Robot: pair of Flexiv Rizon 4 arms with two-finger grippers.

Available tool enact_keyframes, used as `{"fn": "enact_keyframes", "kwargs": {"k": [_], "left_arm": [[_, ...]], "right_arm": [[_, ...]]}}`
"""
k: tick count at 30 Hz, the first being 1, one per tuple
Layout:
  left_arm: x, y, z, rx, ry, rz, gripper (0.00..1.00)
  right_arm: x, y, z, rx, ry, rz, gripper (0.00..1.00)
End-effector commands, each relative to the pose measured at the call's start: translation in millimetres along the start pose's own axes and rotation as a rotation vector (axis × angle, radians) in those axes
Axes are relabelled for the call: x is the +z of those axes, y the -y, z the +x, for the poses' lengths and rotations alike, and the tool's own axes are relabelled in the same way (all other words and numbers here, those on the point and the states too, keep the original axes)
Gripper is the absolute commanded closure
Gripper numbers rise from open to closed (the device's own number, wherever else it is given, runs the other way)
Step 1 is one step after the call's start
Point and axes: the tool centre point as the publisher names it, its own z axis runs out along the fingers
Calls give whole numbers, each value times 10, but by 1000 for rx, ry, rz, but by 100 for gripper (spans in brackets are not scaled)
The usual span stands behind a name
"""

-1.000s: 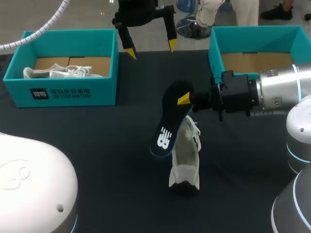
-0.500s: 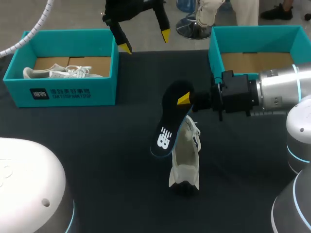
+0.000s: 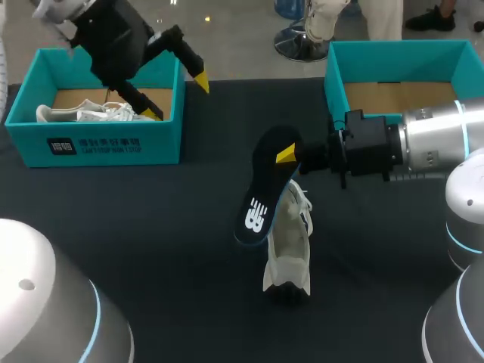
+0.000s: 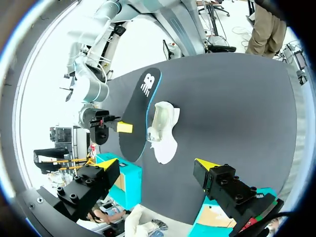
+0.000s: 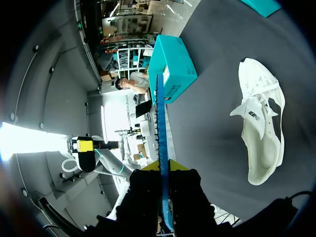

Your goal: Take the shoe out of the shoebox, open the shoe tongue, remove and reinsert the insole, then place the shoe into the shoebox

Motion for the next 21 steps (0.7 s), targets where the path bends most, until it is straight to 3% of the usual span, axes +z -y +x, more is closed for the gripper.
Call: {"fn": "enact_keyframes", "kwargs": {"k": [1,11,15,21], "left_arm": [[69,51,384,-55,621,16,0],[131,78,334,-28,629,43,0],[163,122,244,-9,538,15,0],[163,122,244,-9,538,15,0]], "right_arm": [[24,-6,1,0,2,-1,100],[24,-6,1,0,2,-1,100],[24,-6,1,0,2,-1,100],[24,-6,1,0,2,-1,100]]}}
